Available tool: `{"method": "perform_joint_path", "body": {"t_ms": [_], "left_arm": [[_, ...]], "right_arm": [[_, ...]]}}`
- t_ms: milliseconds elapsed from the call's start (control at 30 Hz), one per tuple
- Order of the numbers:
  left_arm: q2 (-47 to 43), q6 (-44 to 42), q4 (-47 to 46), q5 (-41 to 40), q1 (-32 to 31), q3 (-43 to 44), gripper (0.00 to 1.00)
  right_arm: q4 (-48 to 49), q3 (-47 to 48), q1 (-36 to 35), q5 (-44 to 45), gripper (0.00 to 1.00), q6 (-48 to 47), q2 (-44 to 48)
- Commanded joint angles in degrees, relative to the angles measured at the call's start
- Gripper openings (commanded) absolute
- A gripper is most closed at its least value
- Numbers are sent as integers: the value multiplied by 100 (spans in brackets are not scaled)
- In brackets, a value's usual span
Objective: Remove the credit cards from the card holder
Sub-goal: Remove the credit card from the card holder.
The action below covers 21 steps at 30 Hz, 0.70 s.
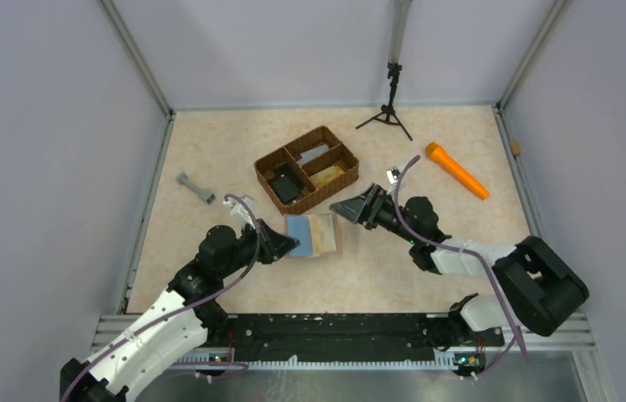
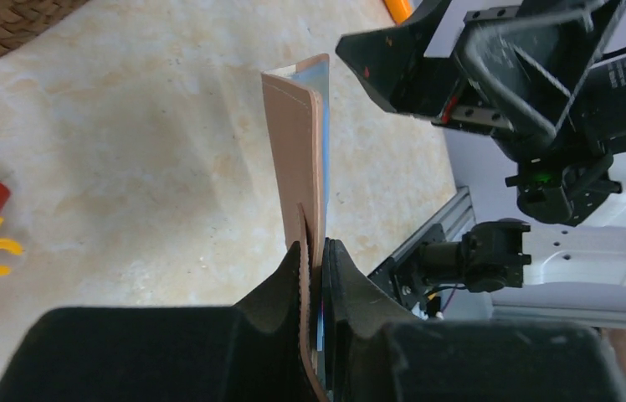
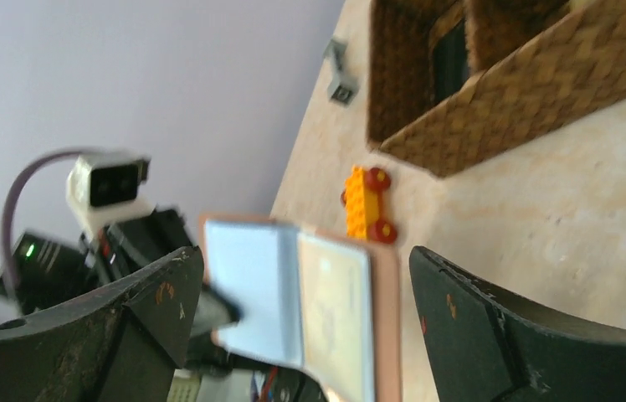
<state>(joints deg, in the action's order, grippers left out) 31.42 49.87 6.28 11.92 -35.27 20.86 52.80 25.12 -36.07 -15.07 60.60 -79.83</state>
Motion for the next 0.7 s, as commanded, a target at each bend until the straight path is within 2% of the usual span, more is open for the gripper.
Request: {"method": "perform_joint_path", "body": {"t_ms": [0,233,400,500,667], "left_arm": [[57,585,-1490,483,39,-302,3],[180,1233,-2939,906,42,-739,1],[213,1463,-3436,1060,38,-810,1],[196,1543,-3603,1135,39,-823,1],[289,1819,-4283,1350,42,-946,1]], "right_arm": [[-113,-336,65,-1192,96,-520,915],[-1386,-696,65,-1127,96,-854,2223],[-2572,-726,65,-666,95,-1117,2878],[-2965,-800,65,-485,94,-1202,3152],[-3084,-836,65,-502,92,-1166,3315]]}}
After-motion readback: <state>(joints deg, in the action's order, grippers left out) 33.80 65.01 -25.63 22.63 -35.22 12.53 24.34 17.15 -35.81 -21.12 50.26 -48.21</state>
